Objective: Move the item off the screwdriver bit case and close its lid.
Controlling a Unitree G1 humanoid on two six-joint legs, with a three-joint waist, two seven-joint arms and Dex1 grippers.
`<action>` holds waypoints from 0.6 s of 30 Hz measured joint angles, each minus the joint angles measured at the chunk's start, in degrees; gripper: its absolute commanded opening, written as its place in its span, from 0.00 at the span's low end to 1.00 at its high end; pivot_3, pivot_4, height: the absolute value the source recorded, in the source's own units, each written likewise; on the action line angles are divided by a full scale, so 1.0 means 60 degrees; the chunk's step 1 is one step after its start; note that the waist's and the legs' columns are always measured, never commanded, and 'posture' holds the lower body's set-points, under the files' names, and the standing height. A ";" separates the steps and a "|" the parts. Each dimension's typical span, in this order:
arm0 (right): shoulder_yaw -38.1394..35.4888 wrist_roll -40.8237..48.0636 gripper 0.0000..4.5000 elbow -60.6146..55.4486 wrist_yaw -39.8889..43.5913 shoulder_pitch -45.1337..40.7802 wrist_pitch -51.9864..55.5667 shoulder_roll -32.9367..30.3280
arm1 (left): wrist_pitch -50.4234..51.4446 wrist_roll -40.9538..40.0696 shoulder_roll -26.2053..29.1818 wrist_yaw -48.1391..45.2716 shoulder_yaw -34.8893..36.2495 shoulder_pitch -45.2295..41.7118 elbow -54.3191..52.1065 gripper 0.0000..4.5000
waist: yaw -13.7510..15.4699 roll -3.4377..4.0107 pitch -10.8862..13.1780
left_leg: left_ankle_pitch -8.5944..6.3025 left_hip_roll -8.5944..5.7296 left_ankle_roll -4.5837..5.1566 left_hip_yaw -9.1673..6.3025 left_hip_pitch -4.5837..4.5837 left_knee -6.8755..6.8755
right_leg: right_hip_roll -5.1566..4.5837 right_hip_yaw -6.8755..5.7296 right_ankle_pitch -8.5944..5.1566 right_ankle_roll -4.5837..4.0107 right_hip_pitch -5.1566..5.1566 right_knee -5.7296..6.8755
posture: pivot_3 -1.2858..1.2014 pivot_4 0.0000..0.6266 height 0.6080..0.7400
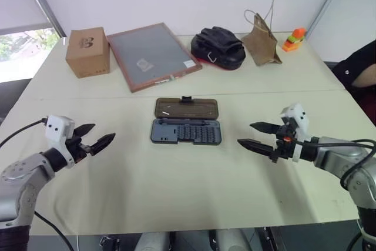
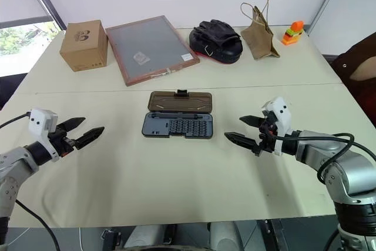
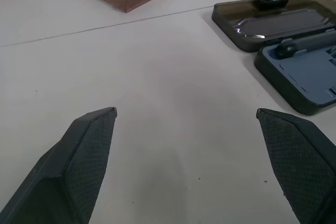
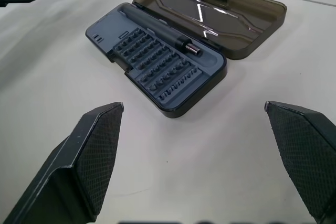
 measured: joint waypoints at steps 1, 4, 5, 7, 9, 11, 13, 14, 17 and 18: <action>0.0013 -0.0015 1.00 0.0001 -0.0005 -0.0022 -0.0010 0.0000 | 0.0000 0.0000 0.0001 -0.0015 0.0000 -0.0005 0.0009 0.99 | 0.0001 0.0000 0.0000 | 0.0000 0.0000 0.0000 0.0000 0.0000 0.0000 | 0.0000 0.0000 0.0000 0.0000 0.0000 0.0000 | 0.52 0.24 1.00; 0.0090 -0.0077 1.00 0.0009 -0.0022 -0.0141 -0.0027 0.0001 | 0.0000 0.0000 0.0003 -0.0089 0.0000 -0.0106 0.0123 0.99 | 0.0000 0.0000 0.0000 | 0.0000 0.0000 0.0000 -0.0001 0.0001 0.0000 | 0.0001 -0.0001 0.0000 0.0001 0.0000 0.0001 | 0.52 0.24 1.00; 0.0109 -0.0082 1.00 0.0014 -0.0028 -0.0172 -0.0027 0.0001 | 0.0000 0.0001 0.0009 -0.0113 0.0000 -0.0175 0.0160 0.99 | 0.0000 0.0000 0.0000 | 0.0000 0.0000 0.0000 0.0000 0.0000 0.0000 | 0.0002 -0.0001 0.0001 0.0001 0.0000 0.0001 | 0.52 0.24 1.00; 0.0196 -0.0095 1.00 0.0030 -0.0042 -0.0279 -0.0030 0.0013 | 0.0001 0.0001 0.0109 -0.0209 -0.0002 -0.0325 0.0199 0.99 | -0.0003 -0.0001 0.0000 | 0.0000 0.0000 0.0000 0.0000 -0.0001 0.0000 | 0.0003 -0.0002 0.0002 0.0003 0.0000 0.0000 | 0.52 0.24 1.00; 0.0278 -0.0113 1.00 0.0045 -0.0045 -0.0357 -0.0059 0.0025 | 0.0000 0.0005 0.0254 -0.0265 -0.0002 -0.0484 0.0216 0.99 | -0.0004 0.0000 0.0000 | 0.0000 -0.0003 0.0000 0.0001 0.0000 0.0001 | 0.0002 -0.0001 0.0002 0.0003 0.0000 0.0000 | 0.52 0.24 1.00; 0.0289 -0.0157 1.00 0.0057 -0.0045 -0.0374 -0.0084 0.0029 | 0.0000 0.0008 0.0296 -0.0337 -0.0002 -0.0608 0.0286 0.99 | -0.0004 0.0000 0.0000 | 0.0000 -0.0003 0.0000 0.0001 0.0000 0.0000 | 0.0004 -0.0001 0.0003 0.0005 0.0000 0.0000 | 0.52 0.24 1.00; 0.0292 -0.0175 1.00 0.0076 -0.0041 -0.0375 -0.0104 0.0029 | 0.0001 0.0013 0.0314 -0.0435 -0.0005 -0.0631 0.0400 0.99 | -0.0004 0.0000 0.0000 | 0.0000 -0.0004 0.0000 0.0000 0.0000 0.0000 | 0.0004 -0.0001 0.0004 0.0006 0.0000 0.0001 | 0.52 0.24 1.00; 0.0292 -0.0178 1.00 0.0091 -0.0040 -0.0375 -0.0122 0.0029 | 0.0002 0.0019 0.0336 -0.0474 -0.0018 -0.0632 0.0442 0.99 | -0.0005 0.0000 -0.0001 | 0.0000 -0.0003 0.0000 0.0000 0.0000 0.0000 | 0.0004 -0.0001 0.0004 0.0006 0.0000 0.0001 | 0.52 0.24 1.00; 0.0419 -0.0278 1.00 0.0403 -0.0024 -0.0715 -0.0154 0.0078 | 0.0025 0.0056 0.0638 -0.0900 -0.0256 -0.0855 0.0592 0.99 | -0.0018 0.0001 0.0000 | 0.0003 -0.0004 -0.0003 0.0001 0.0000 0.0002 | 0.0007 -0.0001 0.0003 0.0001 -0.0001 0.0002 | 0.52 0.24 1.00; 0.0566 -0.0335 1.00 0.0612 0.0009 -0.1038 -0.0182 0.0126 | 0.0028 0.0055 0.0699 -0.1073 -0.0334 -0.1159 0.0709 0.99 | -0.0019 0.0002 0.0000 | 0.0004 -0.0005 -0.0005 0.0001 0.0002 0.0004 | 0.0009 -0.0001 0.0002 -0.0005 -0.0001 0.0004 | 0.52 0.24 1.00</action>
